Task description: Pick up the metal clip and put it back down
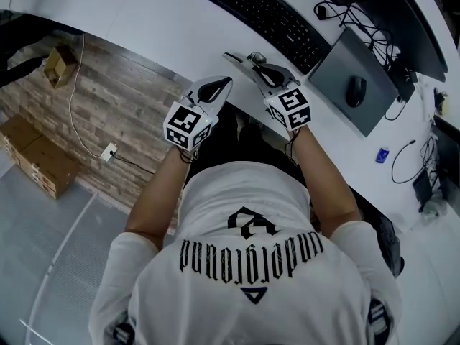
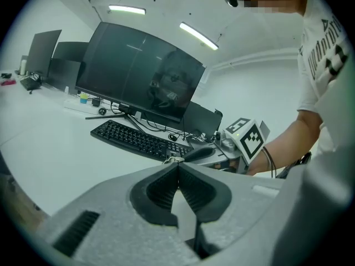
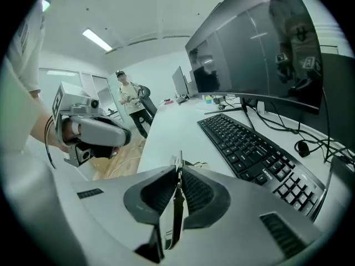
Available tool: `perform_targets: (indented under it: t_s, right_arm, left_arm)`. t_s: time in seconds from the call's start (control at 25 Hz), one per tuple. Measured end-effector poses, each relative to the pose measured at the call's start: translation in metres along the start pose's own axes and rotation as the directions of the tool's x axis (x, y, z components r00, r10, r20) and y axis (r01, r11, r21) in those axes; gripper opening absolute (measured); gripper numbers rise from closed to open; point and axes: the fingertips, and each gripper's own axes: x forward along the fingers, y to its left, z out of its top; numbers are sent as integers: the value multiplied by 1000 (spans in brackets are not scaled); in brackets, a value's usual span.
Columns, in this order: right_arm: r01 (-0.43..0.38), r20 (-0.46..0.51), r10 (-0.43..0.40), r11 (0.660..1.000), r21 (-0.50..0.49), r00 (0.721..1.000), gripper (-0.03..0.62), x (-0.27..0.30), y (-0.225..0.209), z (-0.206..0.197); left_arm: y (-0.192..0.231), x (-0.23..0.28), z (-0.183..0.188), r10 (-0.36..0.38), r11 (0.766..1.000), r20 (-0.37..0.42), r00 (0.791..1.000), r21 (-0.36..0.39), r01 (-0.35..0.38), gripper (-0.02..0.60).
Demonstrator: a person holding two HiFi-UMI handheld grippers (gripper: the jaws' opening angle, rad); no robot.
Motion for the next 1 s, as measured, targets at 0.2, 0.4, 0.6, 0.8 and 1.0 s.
perform_targets:
  t_s: [0.2,0.4,0.6,0.8,1.0]
  right_arm:
    - [-2,32,3,999,-43,999,40,-26,10,11]
    - [2,73,4,996,-86,997,40,-65,21,23]
    - [12,124,4,992,-129,992,40,-111,29,37]
    - [21,184,9,986,-163,983,40,-162,40,51]
    - [38,242,12,979,-202,970,40,-210,51,65]
  left_arm:
    - [-21,-10,4,18,1000,27,999,7,-18,12]
    - [-49,-21,12,27,999,54,998,29,-29,12]
    - [-77,-31,28,43,997,90,995,59,-48,12]
    - [-110,-48,44,68,993,136,988,86,-81,12]
    - [-135,-69,55,117,985,185,976,103,-138,12]
